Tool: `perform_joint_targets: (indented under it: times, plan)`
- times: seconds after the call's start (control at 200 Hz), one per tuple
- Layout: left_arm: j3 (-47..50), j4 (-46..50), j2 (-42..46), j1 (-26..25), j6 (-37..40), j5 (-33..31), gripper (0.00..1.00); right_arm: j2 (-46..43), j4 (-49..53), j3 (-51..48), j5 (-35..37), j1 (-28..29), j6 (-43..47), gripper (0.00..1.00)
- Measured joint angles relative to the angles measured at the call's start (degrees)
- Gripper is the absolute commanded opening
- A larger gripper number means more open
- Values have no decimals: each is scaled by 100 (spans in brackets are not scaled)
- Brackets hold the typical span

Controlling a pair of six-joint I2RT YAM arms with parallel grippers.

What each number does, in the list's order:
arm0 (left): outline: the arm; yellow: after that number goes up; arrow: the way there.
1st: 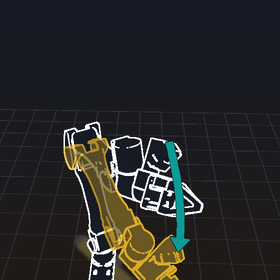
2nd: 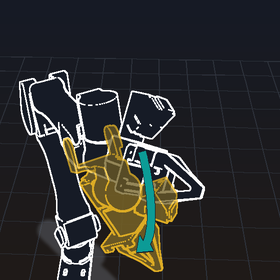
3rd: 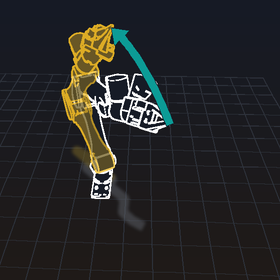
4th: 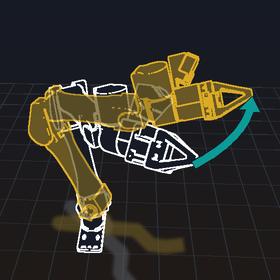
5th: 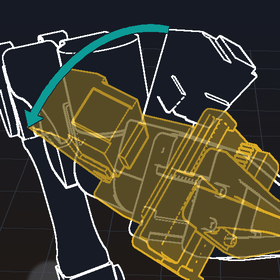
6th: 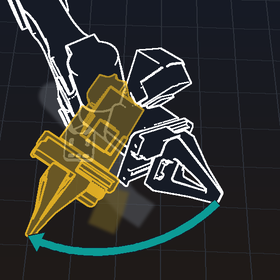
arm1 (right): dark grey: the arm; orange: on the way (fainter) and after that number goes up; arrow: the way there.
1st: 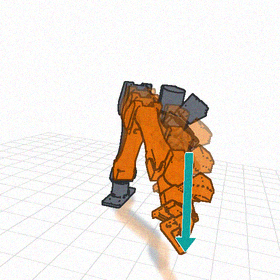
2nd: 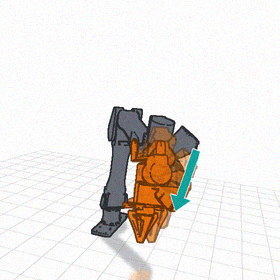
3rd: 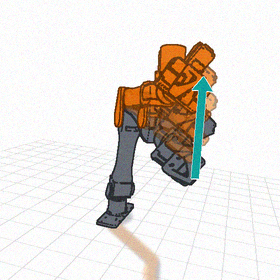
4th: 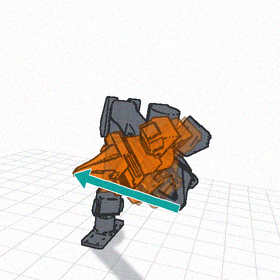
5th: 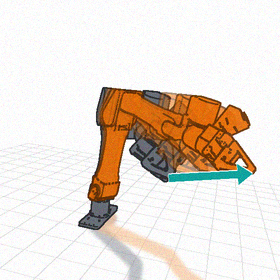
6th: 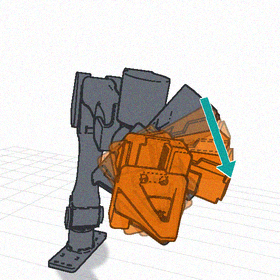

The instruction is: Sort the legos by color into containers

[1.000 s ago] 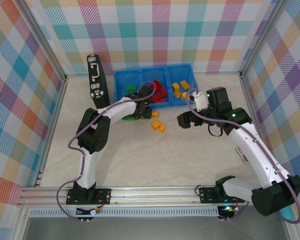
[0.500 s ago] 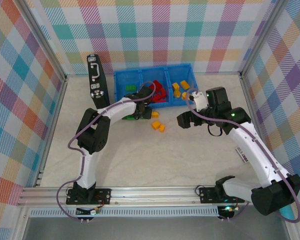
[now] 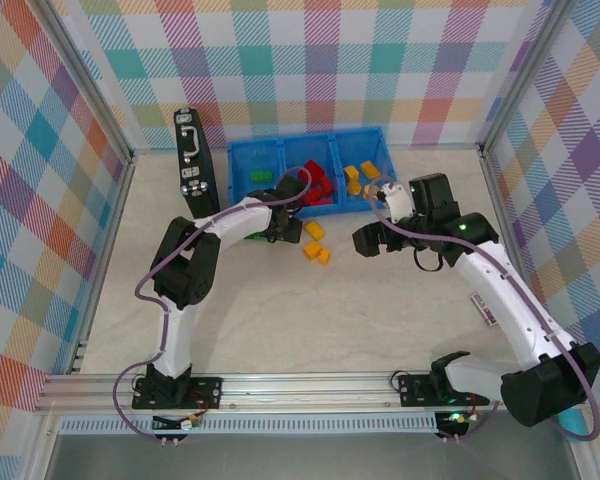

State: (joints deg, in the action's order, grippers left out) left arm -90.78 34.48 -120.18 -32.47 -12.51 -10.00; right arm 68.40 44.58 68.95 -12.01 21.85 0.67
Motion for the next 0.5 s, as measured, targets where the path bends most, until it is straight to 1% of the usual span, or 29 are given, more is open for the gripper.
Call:
perform_joint_targets:
  times: [0.33, 0.5]
  plan:
    - [-4, 15, 2, -7, 35, -39, 59, 4, 0, 0, -44, 0, -2, 99]
    - [-92, -20, -28, -7, 31, -4, 56, 4, 0, 0, -44, 0, -2, 99]
